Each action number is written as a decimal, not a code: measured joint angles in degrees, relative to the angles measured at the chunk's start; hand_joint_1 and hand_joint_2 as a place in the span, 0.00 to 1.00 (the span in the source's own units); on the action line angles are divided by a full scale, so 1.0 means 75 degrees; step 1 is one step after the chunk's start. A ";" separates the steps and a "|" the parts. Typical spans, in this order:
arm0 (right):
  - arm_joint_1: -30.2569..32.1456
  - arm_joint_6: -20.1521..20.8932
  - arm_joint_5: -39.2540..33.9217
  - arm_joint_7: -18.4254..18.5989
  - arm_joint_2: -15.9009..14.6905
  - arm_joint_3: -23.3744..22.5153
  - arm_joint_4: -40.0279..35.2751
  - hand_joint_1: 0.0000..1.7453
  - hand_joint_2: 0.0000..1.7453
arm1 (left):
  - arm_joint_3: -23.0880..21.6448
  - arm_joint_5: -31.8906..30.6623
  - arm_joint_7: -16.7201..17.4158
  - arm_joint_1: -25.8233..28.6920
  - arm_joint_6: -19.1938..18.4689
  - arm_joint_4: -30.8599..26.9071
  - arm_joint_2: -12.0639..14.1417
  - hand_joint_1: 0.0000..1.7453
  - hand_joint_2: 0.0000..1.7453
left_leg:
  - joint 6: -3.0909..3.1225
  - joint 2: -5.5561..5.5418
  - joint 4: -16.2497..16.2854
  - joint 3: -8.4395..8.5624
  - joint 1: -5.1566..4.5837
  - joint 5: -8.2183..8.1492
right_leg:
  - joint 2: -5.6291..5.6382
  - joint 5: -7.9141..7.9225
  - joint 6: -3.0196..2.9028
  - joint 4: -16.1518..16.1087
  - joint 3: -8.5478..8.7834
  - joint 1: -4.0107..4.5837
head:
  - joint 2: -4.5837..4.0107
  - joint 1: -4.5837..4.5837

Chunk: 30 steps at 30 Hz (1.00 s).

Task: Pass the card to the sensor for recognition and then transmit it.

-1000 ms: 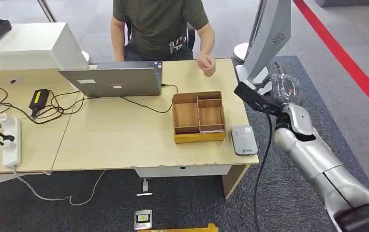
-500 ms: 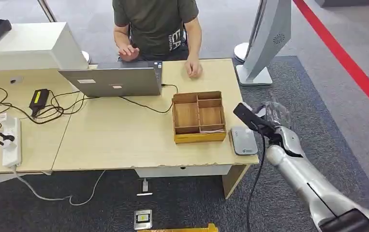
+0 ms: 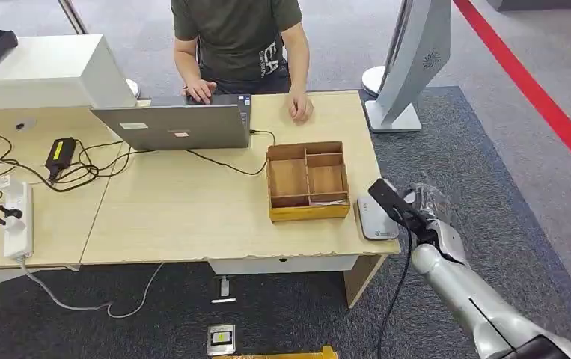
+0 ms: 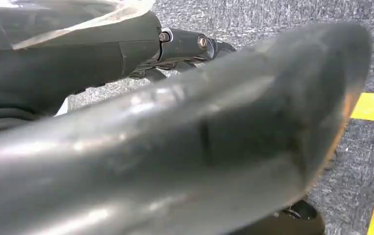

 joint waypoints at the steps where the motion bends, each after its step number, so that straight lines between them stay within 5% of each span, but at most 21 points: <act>1: 0.0015 -0.0009 -0.0018 0.0000 0.0009 -0.0003 0.0018 1.00 1.00 | 0.0000 0.0000 0.0000 0.0000 0.0000 0.0000 0.0006 0.00 0.00 | 0.0000 0.0000 0.0000 0.0000 0.0000 0.0000 | 0.0000 0.0000 0.0000 0.0000 0.0000 0.0000 | 0.0000 0.0000; 25: 0.0289 -0.0093 0.0014 -0.0125 0.0457 -0.0082 0.0595 1.00 1.00 | -0.0009 -0.0140 0.0000 0.0003 -0.0012 -0.0018 -0.0020 0.00 0.00 | -0.0005 0.0005 0.0000 0.0008 0.0003 0.0000 | 0.0002 0.0005 -0.0009 -0.0001 0.0007 0.0010 | 0.0000 0.0000; 30: -0.0017 -0.0003 0.0367 0.0301 0.0274 -0.0079 0.0451 1.00 1.00 | -0.0015 -0.0172 0.0000 0.0005 -0.0047 -0.0017 -0.0006 0.00 0.00 | -0.0004 0.0005 0.0001 0.0005 0.0003 0.0001 | 0.0002 0.0006 -0.0008 -0.0001 0.0006 0.0007 | 0.0000 0.0003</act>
